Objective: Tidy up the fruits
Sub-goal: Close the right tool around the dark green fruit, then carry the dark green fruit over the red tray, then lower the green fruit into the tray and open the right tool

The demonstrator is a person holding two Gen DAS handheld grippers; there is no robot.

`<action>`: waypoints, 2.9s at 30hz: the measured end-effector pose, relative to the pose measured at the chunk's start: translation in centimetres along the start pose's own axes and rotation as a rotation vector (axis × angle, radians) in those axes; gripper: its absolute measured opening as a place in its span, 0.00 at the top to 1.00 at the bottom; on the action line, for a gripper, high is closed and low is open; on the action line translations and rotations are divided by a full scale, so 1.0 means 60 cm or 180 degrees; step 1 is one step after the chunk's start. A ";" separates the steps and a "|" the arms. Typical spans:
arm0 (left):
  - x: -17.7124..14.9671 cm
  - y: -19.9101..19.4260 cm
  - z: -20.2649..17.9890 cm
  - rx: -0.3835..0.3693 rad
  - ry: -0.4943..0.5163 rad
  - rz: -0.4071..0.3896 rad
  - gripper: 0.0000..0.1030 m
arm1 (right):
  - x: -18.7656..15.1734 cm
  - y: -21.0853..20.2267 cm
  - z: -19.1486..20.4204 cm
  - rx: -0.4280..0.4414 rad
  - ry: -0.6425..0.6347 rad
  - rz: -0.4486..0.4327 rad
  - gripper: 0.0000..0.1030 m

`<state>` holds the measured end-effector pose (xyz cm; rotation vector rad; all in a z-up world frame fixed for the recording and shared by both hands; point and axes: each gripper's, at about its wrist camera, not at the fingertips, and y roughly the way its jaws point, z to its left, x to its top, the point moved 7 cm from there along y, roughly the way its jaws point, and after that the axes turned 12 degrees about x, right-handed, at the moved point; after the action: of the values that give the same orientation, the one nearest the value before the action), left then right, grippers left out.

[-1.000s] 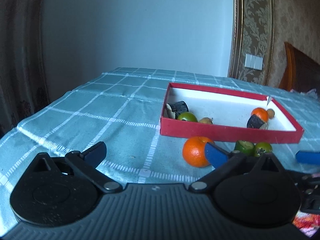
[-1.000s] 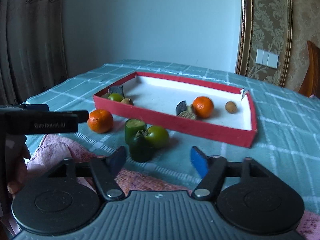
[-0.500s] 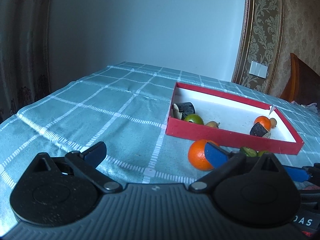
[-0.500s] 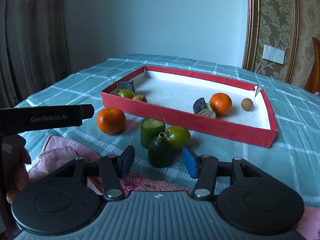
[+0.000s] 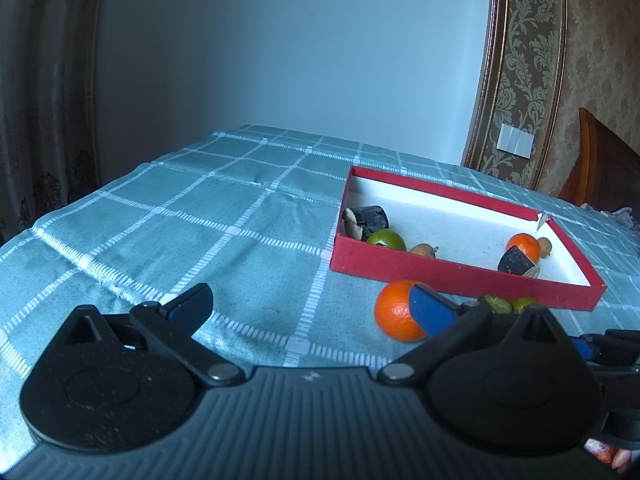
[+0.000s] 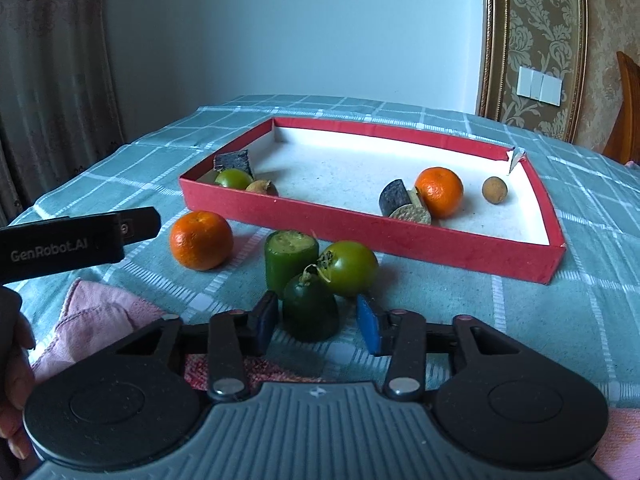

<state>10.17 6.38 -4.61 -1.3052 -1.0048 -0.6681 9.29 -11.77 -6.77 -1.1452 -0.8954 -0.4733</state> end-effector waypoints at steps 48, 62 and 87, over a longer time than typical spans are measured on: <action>-0.001 0.010 0.003 0.0144 0.0034 0.0080 0.00 | 0.003 -0.082 -0.090 0.0201 0.0213 -0.0235 0.72; -0.002 0.011 0.000 0.0156 0.0075 0.0098 0.00 | 0.083 -0.093 -0.171 0.0024 0.0228 -0.0451 0.72; -0.003 0.013 -0.004 0.0127 0.0101 0.0113 0.00 | 0.084 0.010 -0.262 -0.0186 0.0532 -0.0357 0.72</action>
<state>10.80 6.28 -5.15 -1.2710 -0.9626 -0.6369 18.35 -25.48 -5.15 -1.0946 -0.8069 -0.6810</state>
